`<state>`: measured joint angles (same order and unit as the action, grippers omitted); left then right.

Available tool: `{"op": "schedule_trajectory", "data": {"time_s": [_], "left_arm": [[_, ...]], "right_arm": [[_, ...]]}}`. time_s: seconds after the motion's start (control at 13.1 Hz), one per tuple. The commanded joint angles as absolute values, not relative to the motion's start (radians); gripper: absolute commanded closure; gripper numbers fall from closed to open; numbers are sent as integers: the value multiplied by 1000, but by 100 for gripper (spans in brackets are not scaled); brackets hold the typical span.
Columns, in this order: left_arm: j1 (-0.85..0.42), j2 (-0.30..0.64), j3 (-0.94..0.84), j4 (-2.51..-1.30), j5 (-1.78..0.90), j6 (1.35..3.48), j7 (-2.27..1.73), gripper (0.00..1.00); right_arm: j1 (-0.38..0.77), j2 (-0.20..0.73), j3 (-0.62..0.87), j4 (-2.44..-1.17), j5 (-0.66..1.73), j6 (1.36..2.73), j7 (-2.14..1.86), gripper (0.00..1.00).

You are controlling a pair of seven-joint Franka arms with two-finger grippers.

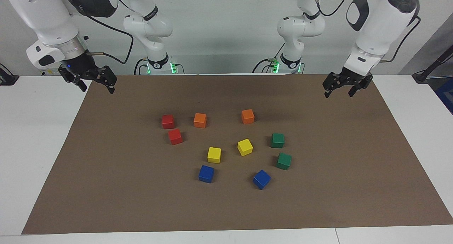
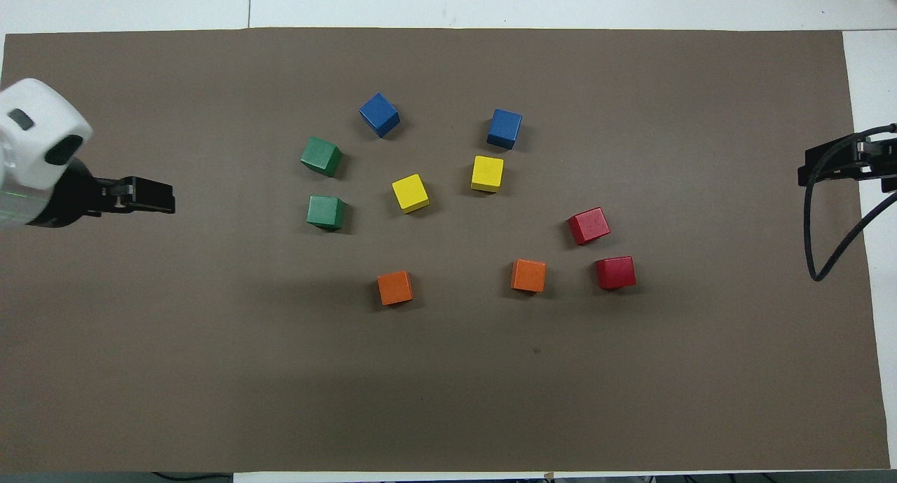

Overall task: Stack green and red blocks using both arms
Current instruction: 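Reach the left gripper to a green block while the right gripper reaches a red block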

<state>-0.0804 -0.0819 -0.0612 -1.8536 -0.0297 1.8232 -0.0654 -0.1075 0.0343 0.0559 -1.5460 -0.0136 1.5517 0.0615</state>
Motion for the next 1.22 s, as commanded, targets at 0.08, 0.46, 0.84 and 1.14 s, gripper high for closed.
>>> {"op": "schedule_trajectory", "data": {"time_s": [0.08, 0.46, 0.84, 1.14], "left_arm": [[-202, -48, -51, -1977, -38, 1974, -80, 0], [-282, 142, -51, -1979, -40, 2210, -115, 0], [-341, 320, -49, -1954, -37, 2401, -189, 0], [-341, 325, -48, -1951, -28, 2387, -183, 0]], "right_arm": [[-8, -90, 71, -1852, -14, 1786, 219, 0], [104, -106, 71, -2126, -6, 2018, 284, 0], [144, -101, 72, -2273, -5, 2190, 314, 0], [161, -86, 72, -2341, -5, 2279, 301, 0]]}}
